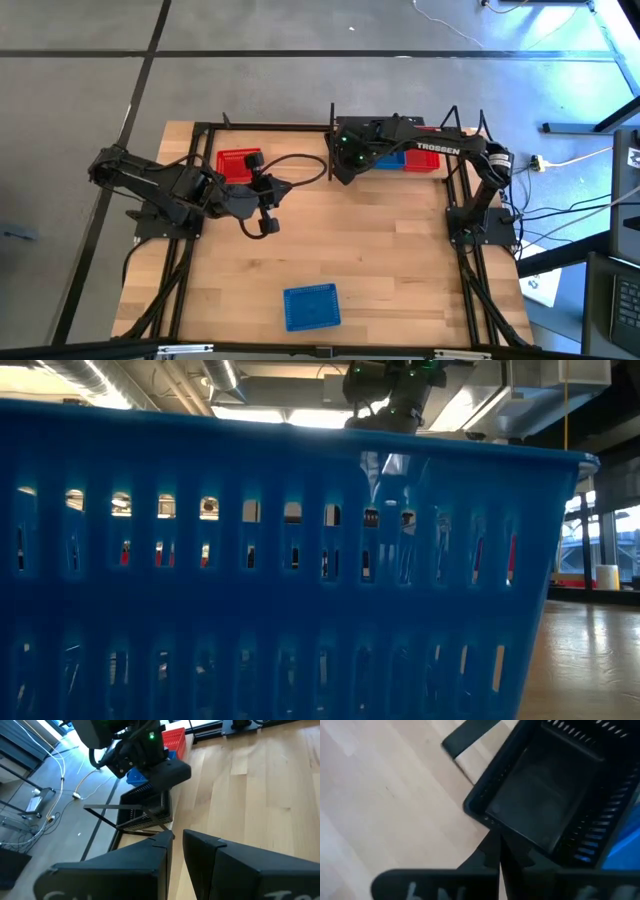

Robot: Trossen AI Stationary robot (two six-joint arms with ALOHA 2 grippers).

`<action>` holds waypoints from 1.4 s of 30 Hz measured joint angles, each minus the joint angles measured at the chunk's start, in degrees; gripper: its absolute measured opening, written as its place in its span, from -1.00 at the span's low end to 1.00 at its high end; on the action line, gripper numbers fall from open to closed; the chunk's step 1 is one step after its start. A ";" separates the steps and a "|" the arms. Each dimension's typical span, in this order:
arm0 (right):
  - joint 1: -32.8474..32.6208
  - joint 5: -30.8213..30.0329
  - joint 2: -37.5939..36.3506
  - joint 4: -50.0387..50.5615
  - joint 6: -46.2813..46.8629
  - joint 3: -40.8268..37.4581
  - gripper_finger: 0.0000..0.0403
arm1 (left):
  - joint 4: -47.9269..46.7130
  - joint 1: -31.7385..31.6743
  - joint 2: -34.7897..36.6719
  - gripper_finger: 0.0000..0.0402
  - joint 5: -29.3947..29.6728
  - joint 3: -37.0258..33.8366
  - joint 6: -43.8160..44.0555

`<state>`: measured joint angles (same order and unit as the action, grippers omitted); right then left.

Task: Stack baskets on shelf by color
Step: Stack the black bin on top of the other stacked black bin on the shelf, then stack the red bin on top of the other stacked red bin on the shelf

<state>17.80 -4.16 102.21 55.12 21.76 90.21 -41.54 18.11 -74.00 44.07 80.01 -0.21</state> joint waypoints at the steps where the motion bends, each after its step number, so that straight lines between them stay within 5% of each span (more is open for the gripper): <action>1: 0.26 -0.17 0.00 -0.09 0.11 0.00 -1.00 | -0.02 0.00 0.00 -0.82 0.00 0.00 0.00; 11: 2.13 3.50 0.07 -2.40 0.18 -6.45 -1.00 | 0.00 0.00 0.00 -0.82 -0.02 0.00 0.09; 18: 1.01 2.98 -0.95 -2.62 -2.03 -2.54 -1.00 | -0.32 -0.61 0.00 -0.82 -0.02 0.00 3.77; 29: -4.72 3.50 -13.79 -1.40 -11.99 1.05 -1.00 | -18.29 -4.47 0.00 -0.82 -0.34 0.00 37.14; 34: -7.54 3.87 -19.18 -0.09 -15.42 1.05 -1.00 | -28.29 -10.06 0.00 -0.82 -8.89 0.00 56.34; 42: -11.43 3.85 -25.26 0.74 -16.05 1.05 -1.00 | -32.38 -18.17 -0.53 -0.82 -16.17 0.00 65.95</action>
<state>6.37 -0.32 76.96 55.86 5.72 91.26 -73.92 -0.06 -74.53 27.90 80.01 65.74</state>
